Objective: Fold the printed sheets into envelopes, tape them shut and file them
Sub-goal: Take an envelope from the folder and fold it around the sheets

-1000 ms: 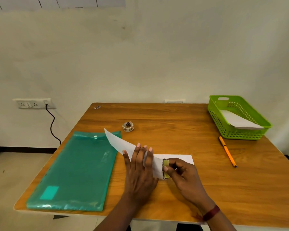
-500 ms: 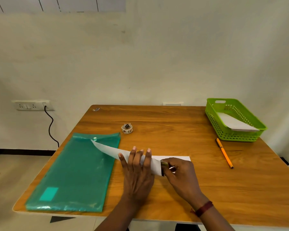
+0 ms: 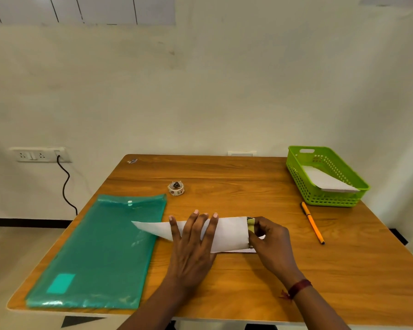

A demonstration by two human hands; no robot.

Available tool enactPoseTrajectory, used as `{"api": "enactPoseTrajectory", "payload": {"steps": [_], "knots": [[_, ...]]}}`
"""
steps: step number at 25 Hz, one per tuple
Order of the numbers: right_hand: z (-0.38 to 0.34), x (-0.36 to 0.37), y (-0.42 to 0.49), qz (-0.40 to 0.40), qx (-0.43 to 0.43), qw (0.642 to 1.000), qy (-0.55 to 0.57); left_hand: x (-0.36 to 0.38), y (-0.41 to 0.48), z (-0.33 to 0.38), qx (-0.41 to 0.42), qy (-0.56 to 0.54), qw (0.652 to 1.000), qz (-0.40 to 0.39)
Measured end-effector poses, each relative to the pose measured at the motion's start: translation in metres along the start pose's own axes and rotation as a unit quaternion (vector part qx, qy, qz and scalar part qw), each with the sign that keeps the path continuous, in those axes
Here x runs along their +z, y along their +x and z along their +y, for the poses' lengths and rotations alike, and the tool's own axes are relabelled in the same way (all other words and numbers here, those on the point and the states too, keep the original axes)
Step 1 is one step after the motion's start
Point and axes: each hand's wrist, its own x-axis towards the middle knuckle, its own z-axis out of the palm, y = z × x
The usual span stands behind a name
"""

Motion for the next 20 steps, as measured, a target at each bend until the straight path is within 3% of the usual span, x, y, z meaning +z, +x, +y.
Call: {"api": "enactPoseTrajectory", "payload": {"steps": [5, 9, 13, 16, 20], "knots": [[-0.007, -0.008, 0.005, -0.089, 0.101, 0.967, 0.217, -0.014, 0.016, -0.012, 0.039, -0.003, 0.999, -0.005], [-0.015, -0.002, 0.007, -0.132, 0.056, 0.975, 0.172, -0.017, 0.016, -0.020, 0.084, -0.007, 0.996, 0.015], [-0.018, 0.003, 0.012, -0.048, 0.015, 0.996, 0.078, -0.020, 0.016, -0.026, 0.088, 0.003, 0.996, 0.027], [-0.015, 0.000, 0.014, -0.018, 0.033, 0.996, 0.085, -0.025, 0.019, -0.034, 0.079, 0.007, 0.997, 0.022], [-0.003, -0.004, 0.017, -0.039, 0.103, 0.981, 0.160, -0.031, 0.017, -0.054, 0.071, 0.001, 0.997, -0.035]]}}
